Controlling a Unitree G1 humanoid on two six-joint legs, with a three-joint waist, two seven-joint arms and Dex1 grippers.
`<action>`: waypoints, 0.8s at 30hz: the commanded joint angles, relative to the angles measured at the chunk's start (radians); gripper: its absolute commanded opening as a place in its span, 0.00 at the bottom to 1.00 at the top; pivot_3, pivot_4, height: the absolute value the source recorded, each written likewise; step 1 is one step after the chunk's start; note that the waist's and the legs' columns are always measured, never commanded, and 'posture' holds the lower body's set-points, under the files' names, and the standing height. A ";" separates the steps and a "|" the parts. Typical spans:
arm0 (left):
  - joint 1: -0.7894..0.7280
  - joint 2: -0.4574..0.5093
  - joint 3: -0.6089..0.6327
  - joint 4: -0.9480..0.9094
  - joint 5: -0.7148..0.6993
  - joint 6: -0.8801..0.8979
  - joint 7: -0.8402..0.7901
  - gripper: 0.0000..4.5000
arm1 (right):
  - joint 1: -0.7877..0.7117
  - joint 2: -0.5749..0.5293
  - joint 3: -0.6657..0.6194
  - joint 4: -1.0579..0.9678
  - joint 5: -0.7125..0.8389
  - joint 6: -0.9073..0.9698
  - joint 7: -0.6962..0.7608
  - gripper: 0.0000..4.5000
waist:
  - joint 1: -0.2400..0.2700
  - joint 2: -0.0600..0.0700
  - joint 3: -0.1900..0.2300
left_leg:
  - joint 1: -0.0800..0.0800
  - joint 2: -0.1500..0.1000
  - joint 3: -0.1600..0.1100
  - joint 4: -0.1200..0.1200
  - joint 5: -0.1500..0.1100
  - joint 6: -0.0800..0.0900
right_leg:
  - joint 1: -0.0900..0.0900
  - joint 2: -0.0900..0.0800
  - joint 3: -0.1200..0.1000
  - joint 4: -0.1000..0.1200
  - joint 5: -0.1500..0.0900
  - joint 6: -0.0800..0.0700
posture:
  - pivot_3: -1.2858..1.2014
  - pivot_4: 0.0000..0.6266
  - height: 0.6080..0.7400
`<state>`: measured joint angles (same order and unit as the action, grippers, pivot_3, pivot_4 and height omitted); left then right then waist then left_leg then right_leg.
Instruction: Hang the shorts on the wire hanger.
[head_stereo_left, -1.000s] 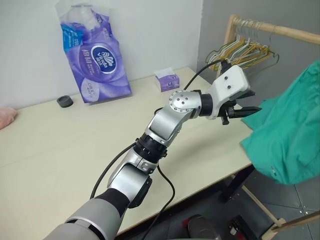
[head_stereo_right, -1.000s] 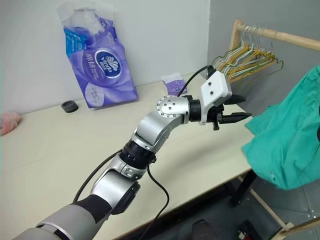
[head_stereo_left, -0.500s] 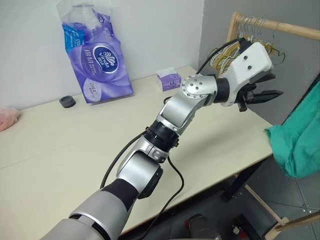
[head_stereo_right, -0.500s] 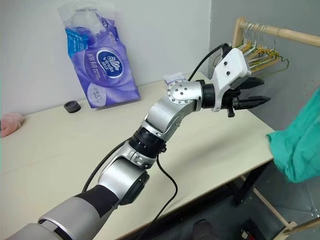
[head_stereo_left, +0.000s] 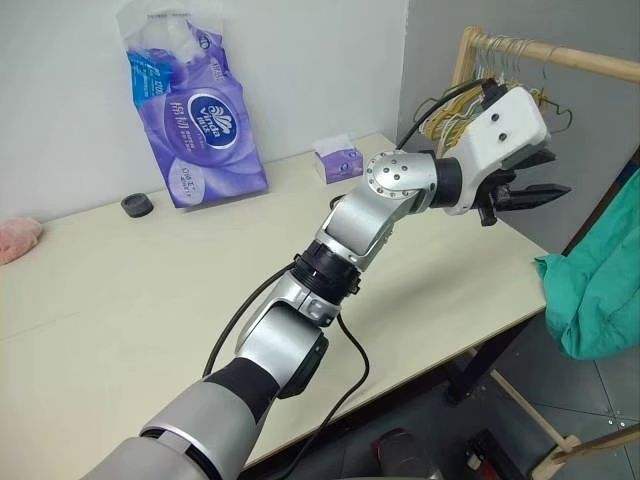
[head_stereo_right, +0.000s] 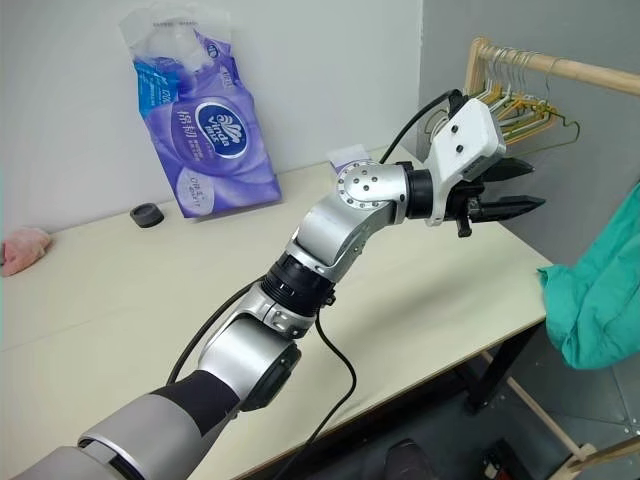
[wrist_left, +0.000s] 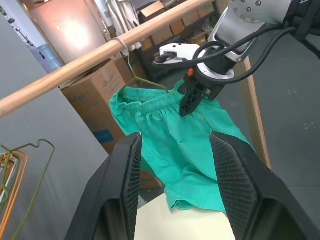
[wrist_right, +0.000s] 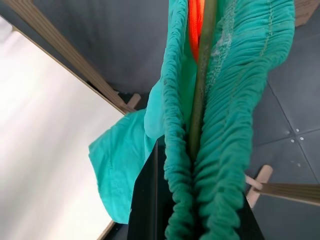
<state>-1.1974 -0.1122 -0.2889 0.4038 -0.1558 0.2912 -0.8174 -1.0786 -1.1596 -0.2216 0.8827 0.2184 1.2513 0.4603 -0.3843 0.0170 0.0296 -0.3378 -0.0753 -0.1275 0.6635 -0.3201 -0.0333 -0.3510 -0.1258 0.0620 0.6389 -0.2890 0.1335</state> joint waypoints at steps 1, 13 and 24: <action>-0.024 -0.003 0.020 -0.005 -0.002 -0.022 0.004 0.51 | -0.042 0.002 -0.069 -0.049 0.015 -0.004 -0.037 0.17 | 0.000 0.000 0.000 | 0.000 0.000 0.000 0.000 0.000 0.000 | 0.000 0.000 0.000 0.000 0.000 0.000 | 0.36 0.00 1.00; -0.019 -0.002 0.026 0.002 -0.003 -0.014 0.005 0.51 | -0.035 0.028 -0.215 -0.289 0.021 0.060 -0.178 0.99 | 0.002 0.000 0.000 | 0.000 0.000 0.000 0.000 0.000 0.001 | 0.000 -0.001 0.001 0.000 0.000 0.001 | 0.35 0.00 1.00; 0.168 0.164 0.029 -0.107 0.028 0.114 0.010 0.51 | 0.322 0.218 -0.132 -0.952 -0.021 -0.325 -0.204 0.99 | -0.008 0.000 -0.001 | 0.006 0.001 -0.003 0.001 0.000 0.001 | 0.000 -0.001 0.004 0.003 -0.002 0.003 | 0.37 0.00 1.00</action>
<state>-1.0619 0.0031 -0.2875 0.3389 -0.1506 0.3877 -0.8317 -0.7825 -0.9660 -0.3724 0.0515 0.1969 1.0209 0.2399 -0.3919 0.0173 0.0281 -0.3309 -0.0737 -0.1308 0.6636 -0.3206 -0.0323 -0.3502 -0.1269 0.0660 0.6424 -0.2907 0.1371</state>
